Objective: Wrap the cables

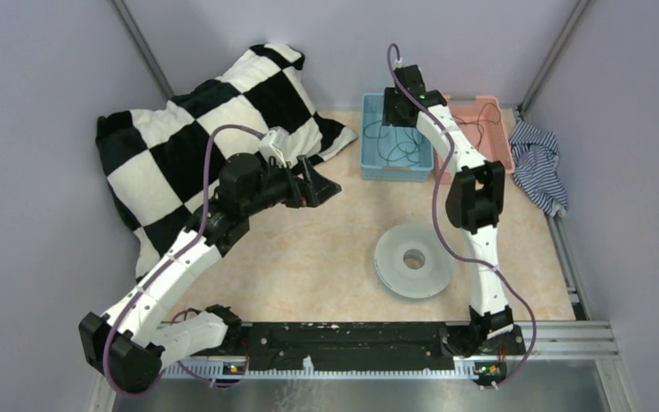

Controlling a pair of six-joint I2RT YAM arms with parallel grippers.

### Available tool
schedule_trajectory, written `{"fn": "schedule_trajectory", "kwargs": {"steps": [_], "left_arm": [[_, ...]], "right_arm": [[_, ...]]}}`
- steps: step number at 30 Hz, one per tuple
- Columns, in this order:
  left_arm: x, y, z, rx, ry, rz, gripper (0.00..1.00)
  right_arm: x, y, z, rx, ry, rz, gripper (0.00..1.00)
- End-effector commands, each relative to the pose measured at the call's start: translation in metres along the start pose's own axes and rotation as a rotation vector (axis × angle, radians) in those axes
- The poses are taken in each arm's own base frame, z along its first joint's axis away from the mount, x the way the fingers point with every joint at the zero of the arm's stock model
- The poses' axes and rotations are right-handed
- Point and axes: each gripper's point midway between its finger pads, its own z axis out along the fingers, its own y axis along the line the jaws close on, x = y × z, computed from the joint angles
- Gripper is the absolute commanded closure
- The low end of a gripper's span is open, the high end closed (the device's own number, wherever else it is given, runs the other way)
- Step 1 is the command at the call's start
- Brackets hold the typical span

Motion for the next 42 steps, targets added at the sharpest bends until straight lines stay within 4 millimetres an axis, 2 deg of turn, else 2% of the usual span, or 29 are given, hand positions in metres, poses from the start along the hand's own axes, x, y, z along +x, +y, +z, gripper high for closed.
{"fn": "schedule_trajectory", "kwargs": {"steps": [1,5,14,16,21,25,27,29,31,32,34,35,36,39,42], "left_arm": [[-0.023,0.008,-0.012,-0.104,-0.088,0.054,0.01],[-0.016,0.025,-0.008,-0.17,-0.077,0.014,0.01],[-0.002,0.04,0.006,-0.205,-0.018,-0.01,0.01],[0.0,0.044,0.007,-0.221,-0.006,-0.015,0.01],[0.004,0.05,0.007,-0.243,0.006,-0.011,0.01],[0.003,0.051,0.006,-0.249,0.0,0.0,0.01],[0.003,0.052,0.006,-0.253,0.0,0.006,0.01],[0.004,0.053,0.006,-0.256,0.004,0.007,0.01],[0.005,0.054,0.006,-0.257,0.006,0.005,0.01],[0.006,0.054,0.005,-0.258,0.005,0.004,0.01],[0.007,0.055,0.005,-0.258,0.007,0.0,0.01],[0.007,0.054,0.005,-0.256,0.006,0.001,0.01],[0.007,0.054,0.004,-0.256,0.004,0.001,0.01],[0.007,0.05,0.006,-0.23,0.008,0.018,0.01],[0.011,0.033,0.01,-0.13,0.066,0.069,0.01]], "right_arm": [[-0.011,-0.018,0.027,0.019,0.004,0.065,0.48],[-0.008,-0.02,0.056,-0.006,-0.012,0.093,0.48],[0.0,-0.011,0.088,-0.05,-0.026,0.104,0.48],[0.003,-0.01,0.094,-0.056,-0.027,0.113,0.51],[0.006,-0.007,0.107,-0.061,-0.034,0.142,0.61],[0.003,-0.005,0.112,-0.071,-0.052,0.161,0.65],[0.004,-0.005,0.114,-0.07,-0.054,0.164,0.65],[0.006,-0.006,0.116,-0.065,-0.051,0.164,0.59],[0.007,-0.006,0.116,-0.066,-0.049,0.161,0.57],[0.005,-0.006,0.114,-0.066,-0.05,0.163,0.59],[-0.001,-0.004,0.107,-0.076,-0.061,0.164,0.71],[-0.006,-0.003,0.102,-0.082,-0.07,0.163,0.82],[-0.014,-0.002,0.095,-0.088,-0.085,0.161,0.97],[-0.041,-0.001,0.065,-0.101,-0.143,0.132,1.0],[-0.068,-0.001,0.027,-0.11,-0.199,0.084,1.0]]}}
